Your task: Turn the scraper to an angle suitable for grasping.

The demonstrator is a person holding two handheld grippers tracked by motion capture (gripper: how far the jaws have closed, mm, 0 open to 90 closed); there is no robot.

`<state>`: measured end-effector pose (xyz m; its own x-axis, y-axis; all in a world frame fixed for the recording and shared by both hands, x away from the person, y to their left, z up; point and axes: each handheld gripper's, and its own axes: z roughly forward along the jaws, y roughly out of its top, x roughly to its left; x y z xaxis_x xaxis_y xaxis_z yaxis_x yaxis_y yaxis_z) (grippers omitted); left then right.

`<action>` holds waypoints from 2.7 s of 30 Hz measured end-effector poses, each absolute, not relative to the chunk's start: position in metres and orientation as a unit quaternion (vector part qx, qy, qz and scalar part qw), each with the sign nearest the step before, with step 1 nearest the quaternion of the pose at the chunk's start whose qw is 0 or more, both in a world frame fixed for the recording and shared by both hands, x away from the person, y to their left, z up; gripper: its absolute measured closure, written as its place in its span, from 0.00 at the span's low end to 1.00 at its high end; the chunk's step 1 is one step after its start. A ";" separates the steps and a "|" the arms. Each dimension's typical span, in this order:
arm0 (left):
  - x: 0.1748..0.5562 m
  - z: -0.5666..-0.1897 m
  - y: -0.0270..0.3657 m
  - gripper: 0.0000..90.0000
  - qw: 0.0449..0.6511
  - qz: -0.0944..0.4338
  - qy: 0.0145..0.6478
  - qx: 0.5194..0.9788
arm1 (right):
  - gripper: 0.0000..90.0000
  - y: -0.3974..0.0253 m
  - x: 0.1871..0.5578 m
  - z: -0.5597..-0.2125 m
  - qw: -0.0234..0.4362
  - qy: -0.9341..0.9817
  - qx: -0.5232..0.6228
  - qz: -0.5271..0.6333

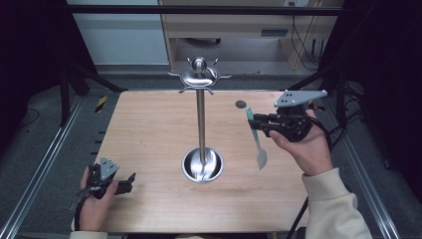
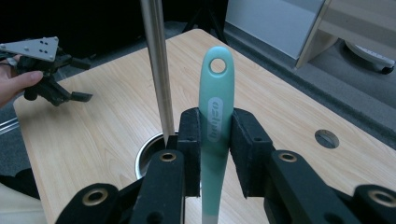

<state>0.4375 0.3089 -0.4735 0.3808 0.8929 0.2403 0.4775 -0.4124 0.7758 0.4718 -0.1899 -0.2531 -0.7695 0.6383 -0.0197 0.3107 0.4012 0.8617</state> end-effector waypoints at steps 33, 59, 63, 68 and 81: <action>0.437 -0.473 0.307 0.05 0.306 0.337 0.440 0.774 | 0.82 -0.165 0.454 -0.227 0.191 0.803 0.256 0.503; 0.438 -0.474 0.306 0.04 0.305 0.336 0.437 0.777 | 0.82 -0.135 0.432 -0.200 0.200 0.775 0.237 0.551; 0.438 -0.474 0.306 0.04 0.304 0.335 0.435 0.779 | 0.82 -0.131 0.433 -0.196 0.203 0.771 0.241 0.553; 0.438 -0.474 0.305 0.05 0.303 0.335 0.433 0.780 | 0.82 -0.124 0.433 -0.194 0.209 0.770 0.248 0.549; 0.438 -0.475 0.305 0.05 0.301 0.331 0.432 0.783 | 0.82 -0.116 0.432 -0.192 0.216 0.775 0.248 0.539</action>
